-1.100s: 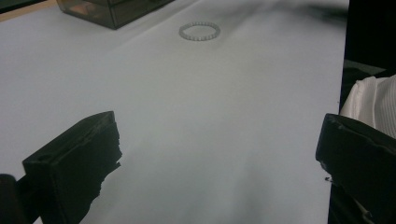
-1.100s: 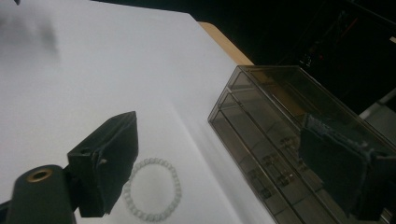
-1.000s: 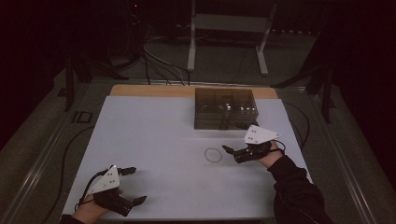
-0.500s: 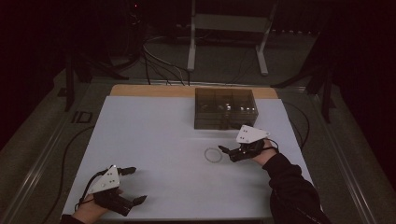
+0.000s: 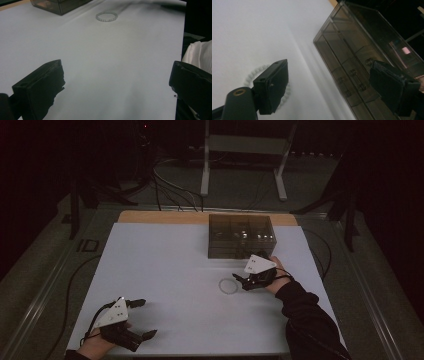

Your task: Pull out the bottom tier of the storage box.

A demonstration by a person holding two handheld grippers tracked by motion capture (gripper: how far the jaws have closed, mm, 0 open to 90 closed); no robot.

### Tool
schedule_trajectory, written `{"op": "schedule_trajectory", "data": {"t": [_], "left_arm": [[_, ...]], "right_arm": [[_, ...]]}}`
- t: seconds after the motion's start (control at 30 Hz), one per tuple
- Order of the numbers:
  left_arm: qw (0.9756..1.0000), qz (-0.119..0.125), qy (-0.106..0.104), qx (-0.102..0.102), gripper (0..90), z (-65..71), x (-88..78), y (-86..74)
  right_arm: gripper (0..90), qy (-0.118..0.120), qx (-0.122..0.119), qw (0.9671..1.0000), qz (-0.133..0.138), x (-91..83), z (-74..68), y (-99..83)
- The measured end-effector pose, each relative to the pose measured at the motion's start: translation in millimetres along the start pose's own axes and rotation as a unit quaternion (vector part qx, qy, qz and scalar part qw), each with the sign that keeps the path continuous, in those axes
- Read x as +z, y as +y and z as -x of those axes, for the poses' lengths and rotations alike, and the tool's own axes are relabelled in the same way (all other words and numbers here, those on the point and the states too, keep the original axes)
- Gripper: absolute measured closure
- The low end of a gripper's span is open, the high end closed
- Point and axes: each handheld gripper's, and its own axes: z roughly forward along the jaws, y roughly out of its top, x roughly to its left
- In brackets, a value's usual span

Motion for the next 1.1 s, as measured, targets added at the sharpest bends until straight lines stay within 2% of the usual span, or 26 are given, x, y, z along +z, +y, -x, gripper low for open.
{"op": "schedule_trajectory", "data": {"t": [0.2,0.37,0.5,0.57,0.6,0.73,0.77,0.87,1.1], "left_arm": [[1.0,0.0,0.0,0.0,0.2,0.1,0.1,0.0],[1.0,0.0,0.0,0.0,0.2,0.0,0.0,-0.1],[1.0,0.0,-0.001,0.0,0.1,-0.1,0.1,-0.1],[1.0,0.0,-0.001,0.0,0.1,0.0,0.3,-0.3],[1.0,-0.001,-0.001,0.0,0.1,-0.1,0.3,-0.3],[1.0,0.0,-0.001,0.0,0.1,-0.1,0.3,-0.3],[1.0,0.0,-0.001,0.0,0.1,-0.1,0.2,-0.3],[1.0,0.0,-0.001,0.001,0.1,-0.1,0.1,-0.2],[1.0,0.001,-0.001,0.0,0.1,-0.1,-0.2,-0.3]], "right_arm": [[23.0,-0.033,-0.045,0.9983,-0.016,10.8,-5.4,-0.7],[25.7,-0.054,-0.083,0.9945,-0.034,21.3,-10.9,-2.5],[27.2,-0.061,-0.1,0.9921,-0.045,26.4,-13.4,-4.1],[32.8,-0.069,-0.106,0.9907,-0.051,30.9,-14.9,-5.4],[32.7,-0.073,-0.108,0.99,-0.054,32.5,-15.5,-5.7],[36.1,-0.094,-0.129,0.9848,-0.068,38.0,-19.8,-6.4],[36.9,-0.102,-0.141,0.9821,-0.071,39.2,-20.5,-6.6],[40.4,-0.113,-0.164,0.9768,-0.078,43.5,-22.8,-7.2],[48.5,-0.125,-0.206,0.9652,-0.101,53.9,-29.9,-9.5]]}}
